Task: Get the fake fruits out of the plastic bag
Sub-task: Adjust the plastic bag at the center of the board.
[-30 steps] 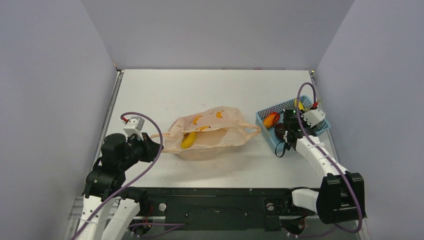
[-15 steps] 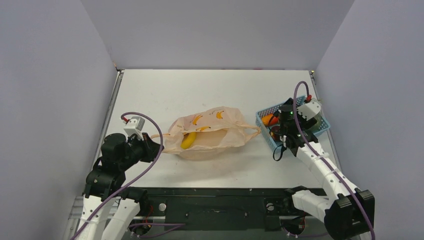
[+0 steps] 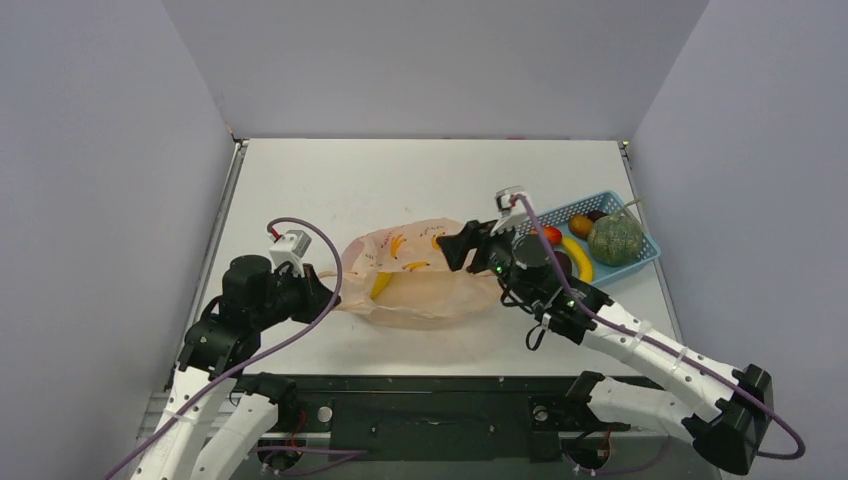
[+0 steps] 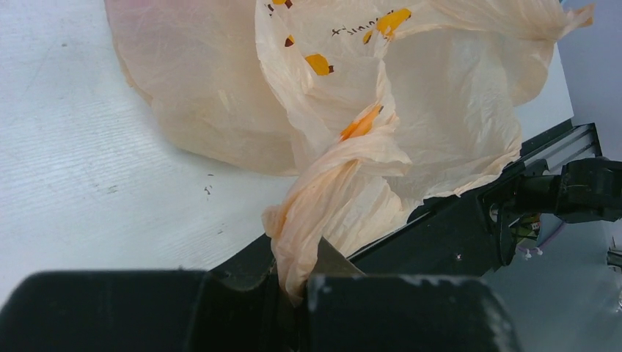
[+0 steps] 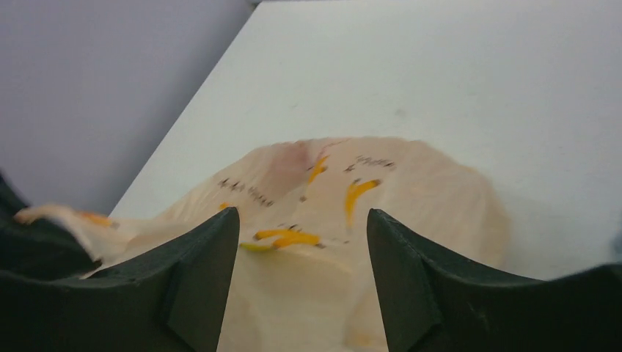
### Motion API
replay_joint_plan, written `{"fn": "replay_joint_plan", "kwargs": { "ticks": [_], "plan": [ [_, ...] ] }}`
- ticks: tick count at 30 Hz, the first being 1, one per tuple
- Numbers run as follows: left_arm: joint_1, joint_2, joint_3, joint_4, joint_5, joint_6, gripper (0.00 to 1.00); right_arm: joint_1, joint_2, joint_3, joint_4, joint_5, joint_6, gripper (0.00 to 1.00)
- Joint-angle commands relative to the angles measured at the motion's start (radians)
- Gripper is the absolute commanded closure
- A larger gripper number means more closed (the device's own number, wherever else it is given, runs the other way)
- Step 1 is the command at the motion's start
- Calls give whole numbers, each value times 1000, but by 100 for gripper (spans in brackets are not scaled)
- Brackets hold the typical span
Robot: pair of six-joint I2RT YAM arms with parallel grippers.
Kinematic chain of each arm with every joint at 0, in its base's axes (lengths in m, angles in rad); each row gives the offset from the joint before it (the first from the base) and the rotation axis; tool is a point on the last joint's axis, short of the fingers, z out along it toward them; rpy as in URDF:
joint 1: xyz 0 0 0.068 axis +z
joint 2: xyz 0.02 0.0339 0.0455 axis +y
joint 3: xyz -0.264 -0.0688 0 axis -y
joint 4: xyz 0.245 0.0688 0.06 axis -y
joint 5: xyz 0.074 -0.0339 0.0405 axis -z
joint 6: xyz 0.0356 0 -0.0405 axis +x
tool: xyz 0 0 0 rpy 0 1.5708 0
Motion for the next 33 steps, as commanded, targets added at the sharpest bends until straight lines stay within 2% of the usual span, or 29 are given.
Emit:
{"fn": "replay_joint_plan", "kwargs": {
  "ticks": [1,5,10,13,16,25,33],
  "plan": [
    [-17,-9,10,39,-26,2,100,213,40,-39,145,-46,-69,42],
    [-19,-18,9,37,-45,-5,100,375,117,-150,274,97,-34,47],
    [-19,-41,10,38,-66,-10,100,521,406,-208,434,217,68,61],
    [-19,-56,10,37,-71,-13,100,559,543,-203,501,258,113,65],
    [-20,-78,9,39,-69,-12,100,559,590,-182,513,284,117,65],
    [-20,-90,8,42,-56,-8,100,469,518,-132,469,323,91,62],
    [-20,-94,8,44,-51,-6,100,393,609,-23,452,347,236,59]
  ]
}}
